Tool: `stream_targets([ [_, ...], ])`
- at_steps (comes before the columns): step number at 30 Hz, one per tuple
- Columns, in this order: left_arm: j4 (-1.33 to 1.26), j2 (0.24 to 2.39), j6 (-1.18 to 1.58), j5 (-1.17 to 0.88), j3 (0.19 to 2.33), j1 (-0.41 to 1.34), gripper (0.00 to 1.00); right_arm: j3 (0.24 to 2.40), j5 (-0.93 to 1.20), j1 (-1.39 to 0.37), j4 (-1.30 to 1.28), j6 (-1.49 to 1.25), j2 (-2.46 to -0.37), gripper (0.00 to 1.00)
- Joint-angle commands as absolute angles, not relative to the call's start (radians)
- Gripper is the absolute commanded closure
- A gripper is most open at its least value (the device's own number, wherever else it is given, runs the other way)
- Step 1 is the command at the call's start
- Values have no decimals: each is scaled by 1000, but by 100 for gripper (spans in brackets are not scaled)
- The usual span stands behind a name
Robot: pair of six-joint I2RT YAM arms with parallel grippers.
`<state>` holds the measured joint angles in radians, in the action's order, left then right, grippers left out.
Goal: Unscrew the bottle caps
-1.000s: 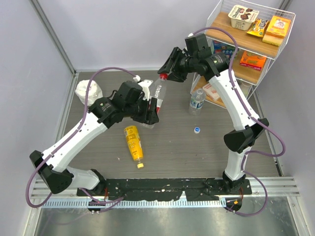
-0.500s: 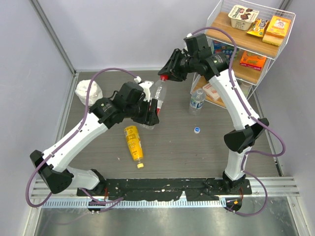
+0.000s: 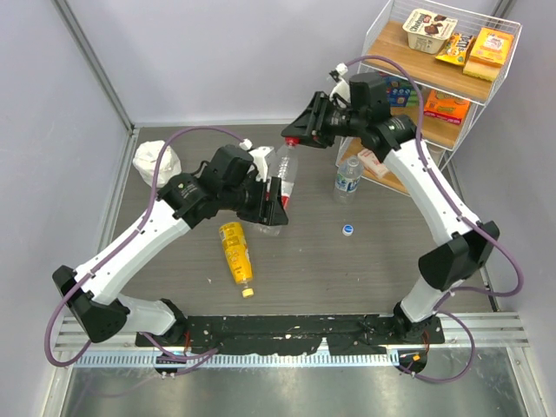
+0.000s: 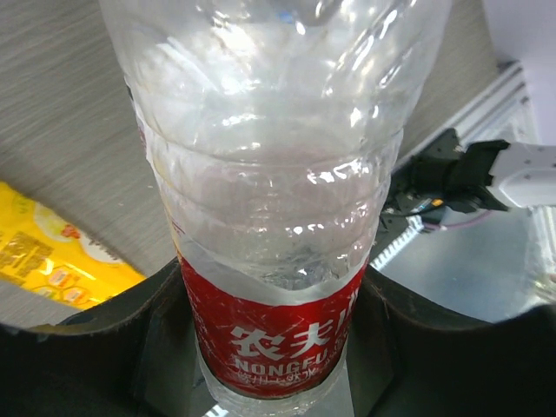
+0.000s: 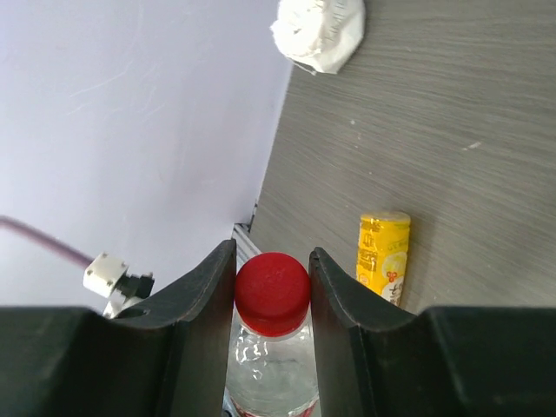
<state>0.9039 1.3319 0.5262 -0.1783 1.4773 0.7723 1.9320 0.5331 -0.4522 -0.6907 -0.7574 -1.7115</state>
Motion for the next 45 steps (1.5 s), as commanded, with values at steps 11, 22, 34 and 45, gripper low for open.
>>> stream_targets([
  [11, 408, 1184, 767, -511, 1319, 773, 67, 1441, 1100, -345, 490, -1328, -1416, 98],
  [22, 400, 1157, 795, -471, 1281, 773, 70, 1469, 1141, -314, 461, -1323, -1405, 98],
  [34, 538, 1143, 712, -405, 1279, 773, 70, 1633, 991, -284, 180, -1131, -1413, 20],
  [45, 735, 1210, 609, -210, 1358, 773, 69, 2078, 557, -348, -731, -717, -1565, 12],
])
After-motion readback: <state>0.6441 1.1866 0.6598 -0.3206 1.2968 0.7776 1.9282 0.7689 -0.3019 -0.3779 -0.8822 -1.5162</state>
